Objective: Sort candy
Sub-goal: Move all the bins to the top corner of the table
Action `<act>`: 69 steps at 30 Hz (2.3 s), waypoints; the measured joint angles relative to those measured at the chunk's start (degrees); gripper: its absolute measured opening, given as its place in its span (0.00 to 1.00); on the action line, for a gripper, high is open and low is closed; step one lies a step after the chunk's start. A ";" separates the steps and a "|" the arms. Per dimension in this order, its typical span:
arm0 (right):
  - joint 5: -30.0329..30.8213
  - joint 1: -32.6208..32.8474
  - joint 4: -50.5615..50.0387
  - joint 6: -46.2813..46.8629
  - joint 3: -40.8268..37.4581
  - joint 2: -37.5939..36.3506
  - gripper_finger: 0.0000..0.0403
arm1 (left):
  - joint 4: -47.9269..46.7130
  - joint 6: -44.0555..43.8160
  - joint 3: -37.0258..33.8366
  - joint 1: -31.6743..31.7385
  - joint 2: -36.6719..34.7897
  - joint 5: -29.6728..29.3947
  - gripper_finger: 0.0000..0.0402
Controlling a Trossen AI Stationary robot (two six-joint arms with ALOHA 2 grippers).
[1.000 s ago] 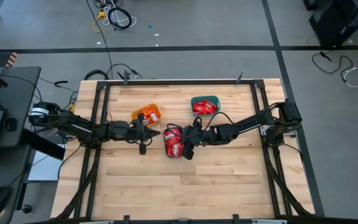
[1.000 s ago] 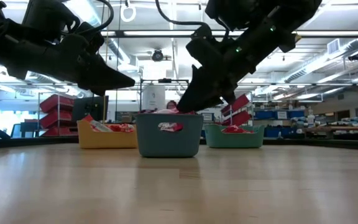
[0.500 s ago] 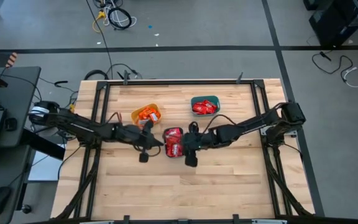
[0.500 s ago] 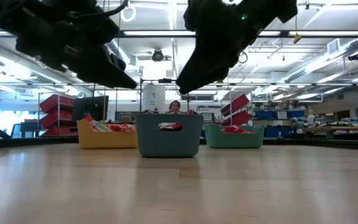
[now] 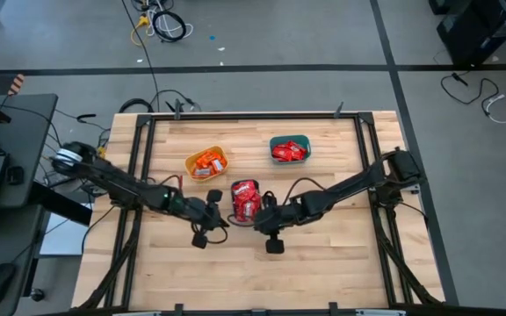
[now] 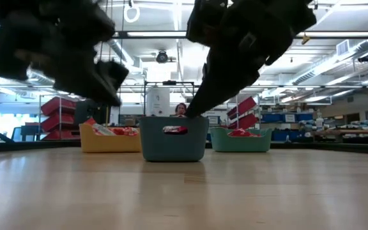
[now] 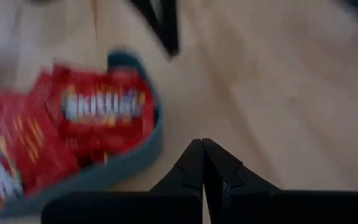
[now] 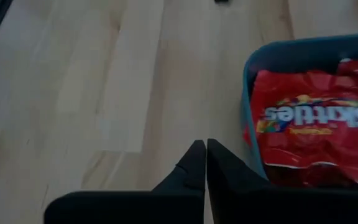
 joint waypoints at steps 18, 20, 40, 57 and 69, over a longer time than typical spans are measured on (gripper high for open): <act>9.35 -8.46 6.44 2.69 0.00 4.13 0.00 | -12.09 -13.27 1.36 4.25 1.99 -28.19 0.00; 10.32 -9.25 6.48 2.94 0.00 4.13 0.00 | -12.45 -14.28 1.41 6.28 2.09 -28.05 0.00; 12.97 -10.83 7.62 0.44 0.00 4.07 0.00 | 8.98 -9.02 -3.38 25.40 9.67 -25.36 0.00; 15.32 -14.76 7.77 -3.65 0.00 4.02 0.00 | 1.21 2.94 1.38 32.26 -0.93 -11.02 0.00; 13.73 -17.17 10.32 -8.42 0.00 4.02 0.00 | -46.95 -11.36 6.01 19.98 -12.38 -2.74 0.00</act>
